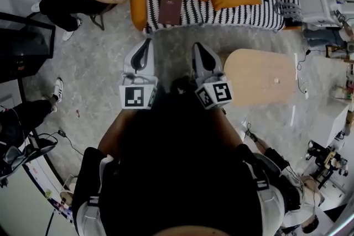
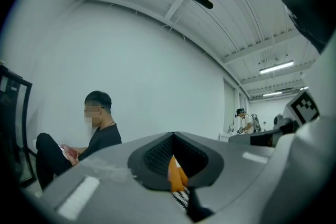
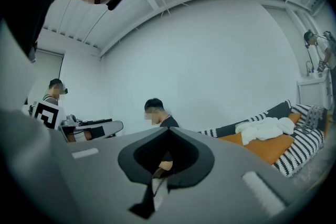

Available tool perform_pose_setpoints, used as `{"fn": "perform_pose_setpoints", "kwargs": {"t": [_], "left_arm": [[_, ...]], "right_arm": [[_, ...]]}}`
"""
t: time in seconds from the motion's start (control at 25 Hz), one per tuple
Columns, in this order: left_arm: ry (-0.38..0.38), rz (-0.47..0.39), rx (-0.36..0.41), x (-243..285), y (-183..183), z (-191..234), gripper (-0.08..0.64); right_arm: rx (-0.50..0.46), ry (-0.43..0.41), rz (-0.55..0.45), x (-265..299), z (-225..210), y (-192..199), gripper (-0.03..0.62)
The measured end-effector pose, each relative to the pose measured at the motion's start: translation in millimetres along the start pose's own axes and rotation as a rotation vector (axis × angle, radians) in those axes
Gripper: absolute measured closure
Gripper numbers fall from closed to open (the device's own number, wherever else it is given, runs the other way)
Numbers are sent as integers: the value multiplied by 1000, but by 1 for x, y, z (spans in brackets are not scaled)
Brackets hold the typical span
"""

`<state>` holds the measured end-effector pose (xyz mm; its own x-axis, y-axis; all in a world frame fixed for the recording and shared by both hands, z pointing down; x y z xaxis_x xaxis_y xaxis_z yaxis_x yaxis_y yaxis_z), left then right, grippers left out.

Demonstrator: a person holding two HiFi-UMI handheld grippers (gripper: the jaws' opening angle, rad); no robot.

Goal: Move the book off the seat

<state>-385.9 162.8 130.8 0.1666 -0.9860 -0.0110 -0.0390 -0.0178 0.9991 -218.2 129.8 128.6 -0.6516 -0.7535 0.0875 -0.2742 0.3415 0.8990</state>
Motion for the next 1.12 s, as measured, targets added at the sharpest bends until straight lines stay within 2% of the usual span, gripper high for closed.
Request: {"fn": "perform_pose_setpoints", "kwargs": {"t": [0.24, 0.36, 0.68, 0.88, 1.12], "left_arm": [[8, -45, -39, 8, -2, 1, 554], [6, -63, -27, 20, -6, -4, 554], [-62, -16, -19, 63, -1, -12, 554], [-93, 17, 15, 88, 10, -15, 554], [-137, 28, 17, 107, 10, -11, 554]], "right_arm": [[-5, 3, -4, 5, -6, 1, 584], [7, -15, 6, 15, -17, -2, 584], [33, -49, 17, 40, -59, -21, 584], [53, -72, 33, 55, -86, -24, 584], [66, -83, 36, 73, -107, -32, 584]]}}
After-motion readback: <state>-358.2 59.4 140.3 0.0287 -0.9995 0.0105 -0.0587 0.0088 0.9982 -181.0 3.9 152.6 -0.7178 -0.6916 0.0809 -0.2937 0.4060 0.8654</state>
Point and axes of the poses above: the fingertips, and each gripper's own axes: x forward along the fingers, z to its left, y out of its underside, the point moved 3 cm from there along -x, backward along the fingers, and after that the axes turned 12 degrees about x, right-handed, at the moved point
